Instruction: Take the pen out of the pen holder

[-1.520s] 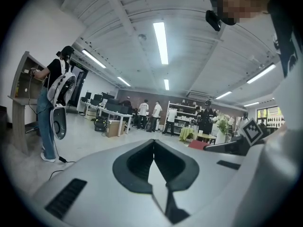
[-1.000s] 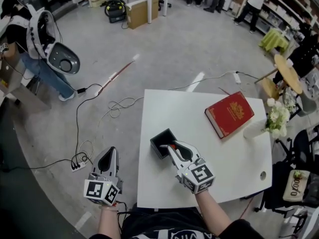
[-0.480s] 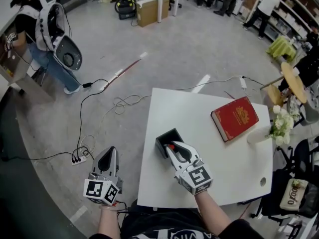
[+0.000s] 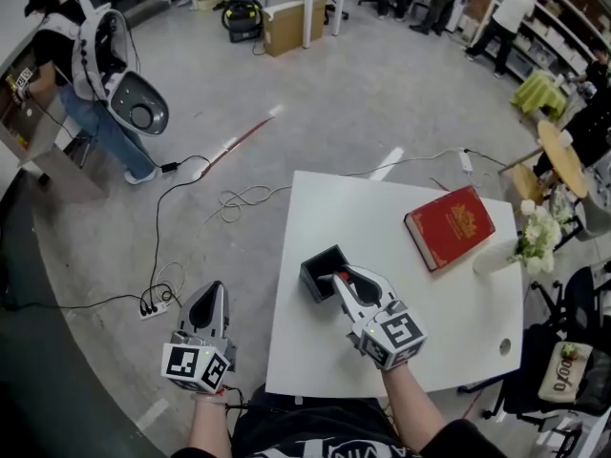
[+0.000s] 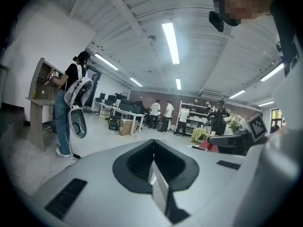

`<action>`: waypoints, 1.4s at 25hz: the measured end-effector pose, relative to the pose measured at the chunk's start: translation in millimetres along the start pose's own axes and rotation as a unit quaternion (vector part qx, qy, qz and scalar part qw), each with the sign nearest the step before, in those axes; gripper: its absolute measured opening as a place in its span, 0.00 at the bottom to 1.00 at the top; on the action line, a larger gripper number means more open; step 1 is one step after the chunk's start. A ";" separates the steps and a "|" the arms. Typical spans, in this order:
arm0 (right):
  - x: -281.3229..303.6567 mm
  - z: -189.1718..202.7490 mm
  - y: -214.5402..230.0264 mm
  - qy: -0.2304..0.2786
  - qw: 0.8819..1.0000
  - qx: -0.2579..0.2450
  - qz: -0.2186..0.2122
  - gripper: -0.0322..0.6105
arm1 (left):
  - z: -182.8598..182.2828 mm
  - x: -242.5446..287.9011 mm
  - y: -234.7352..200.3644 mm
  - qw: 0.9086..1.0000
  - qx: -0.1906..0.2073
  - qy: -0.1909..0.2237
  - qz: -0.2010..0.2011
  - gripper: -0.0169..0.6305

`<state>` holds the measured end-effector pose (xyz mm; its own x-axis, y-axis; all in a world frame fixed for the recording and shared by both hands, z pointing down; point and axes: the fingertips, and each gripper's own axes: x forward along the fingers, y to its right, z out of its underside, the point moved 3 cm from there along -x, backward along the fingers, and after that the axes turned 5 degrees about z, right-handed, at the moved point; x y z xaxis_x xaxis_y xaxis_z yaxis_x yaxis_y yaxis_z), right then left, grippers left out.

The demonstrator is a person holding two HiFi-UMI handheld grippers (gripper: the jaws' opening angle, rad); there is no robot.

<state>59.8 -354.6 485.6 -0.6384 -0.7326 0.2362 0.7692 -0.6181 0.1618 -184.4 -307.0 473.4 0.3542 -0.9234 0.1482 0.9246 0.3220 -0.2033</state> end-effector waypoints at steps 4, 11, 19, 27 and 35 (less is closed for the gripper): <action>-9.5 -11.4 2.9 0.015 1.000 0.006 0.010 0.16 | -1.9 5.7 4.5 1.000 0.001 0.003 0.014 0.03; -26.3 -33.9 6.9 0.044 0.999 0.003 0.021 0.17 | -8.8 17.5 18.9 0.999 0.006 0.011 0.045 0.03; -42.4 -53.2 11.5 0.077 0.996 0.007 0.039 0.17 | -16.6 26.8 27.3 0.998 0.010 0.022 0.066 0.03; -66.4 -74.1 22.2 0.109 0.992 0.019 0.068 0.16 | -23.9 38.6 41.8 0.995 0.014 0.035 0.089 0.03; -88.0 -74.9 30.0 0.122 0.988 0.017 0.089 0.17 | -25.3 45.1 54.9 0.993 0.016 0.038 0.110 0.03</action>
<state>136.9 -330.0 397.9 -0.4770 -0.8785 0.0262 0.8678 -0.4661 0.1723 -121.2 -336.2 444.4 0.5377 -0.8426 0.0303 0.8306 0.5231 -0.1910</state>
